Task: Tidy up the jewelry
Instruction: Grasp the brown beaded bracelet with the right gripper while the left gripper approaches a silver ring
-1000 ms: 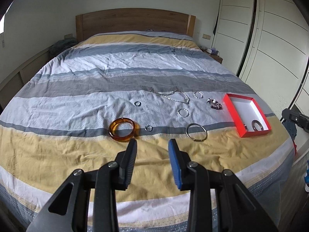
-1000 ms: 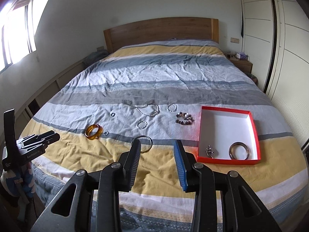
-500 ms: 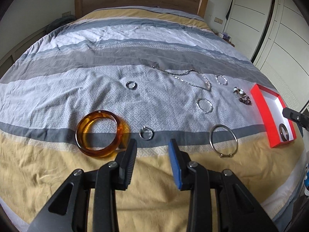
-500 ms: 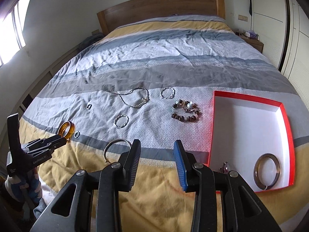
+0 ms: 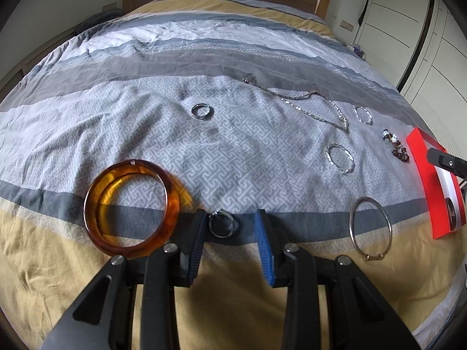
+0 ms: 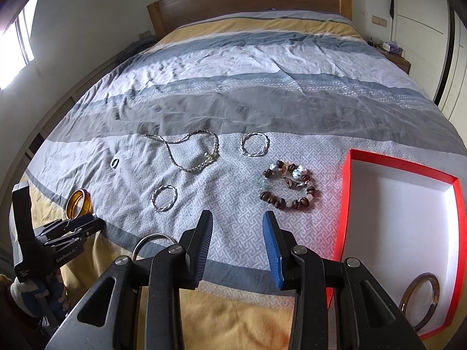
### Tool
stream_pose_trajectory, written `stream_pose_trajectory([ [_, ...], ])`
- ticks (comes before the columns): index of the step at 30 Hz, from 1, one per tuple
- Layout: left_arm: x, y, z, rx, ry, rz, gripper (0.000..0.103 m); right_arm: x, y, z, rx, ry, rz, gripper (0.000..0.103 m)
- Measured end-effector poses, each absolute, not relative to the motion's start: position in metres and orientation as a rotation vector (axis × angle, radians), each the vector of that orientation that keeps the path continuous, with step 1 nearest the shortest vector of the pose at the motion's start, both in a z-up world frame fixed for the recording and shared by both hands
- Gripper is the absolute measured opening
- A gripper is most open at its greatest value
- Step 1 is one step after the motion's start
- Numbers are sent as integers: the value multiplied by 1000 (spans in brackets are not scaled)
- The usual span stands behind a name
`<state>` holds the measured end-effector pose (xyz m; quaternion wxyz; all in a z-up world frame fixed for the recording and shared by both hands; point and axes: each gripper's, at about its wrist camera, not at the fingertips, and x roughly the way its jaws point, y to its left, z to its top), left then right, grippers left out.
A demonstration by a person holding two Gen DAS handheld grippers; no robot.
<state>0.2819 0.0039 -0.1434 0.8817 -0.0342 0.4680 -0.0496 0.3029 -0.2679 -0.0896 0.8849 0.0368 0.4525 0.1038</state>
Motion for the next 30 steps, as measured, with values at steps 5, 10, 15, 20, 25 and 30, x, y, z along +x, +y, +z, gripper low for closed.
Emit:
stream_pose_trajectory([
  [5,283,2,-148,-67,966,-99,30,330,-270,-100,53,972,204,35],
  [10,284,-1,-148,-54,957,-114,20,356,-271,-117,52,1012,196,35],
  [15,286,-4,-148,-49,951,-127,17,372,-275,-138,64,1057,173,35],
  [20,289,-7,-148,-47,941,-131,16,379,-278,-153,85,1085,191,29],
  [25,290,-9,-144,-61,939,-137,16,378,-272,-155,84,1100,229,11],
  [30,286,-7,-135,-92,945,-142,16,360,-277,-145,193,1070,287,11],
])
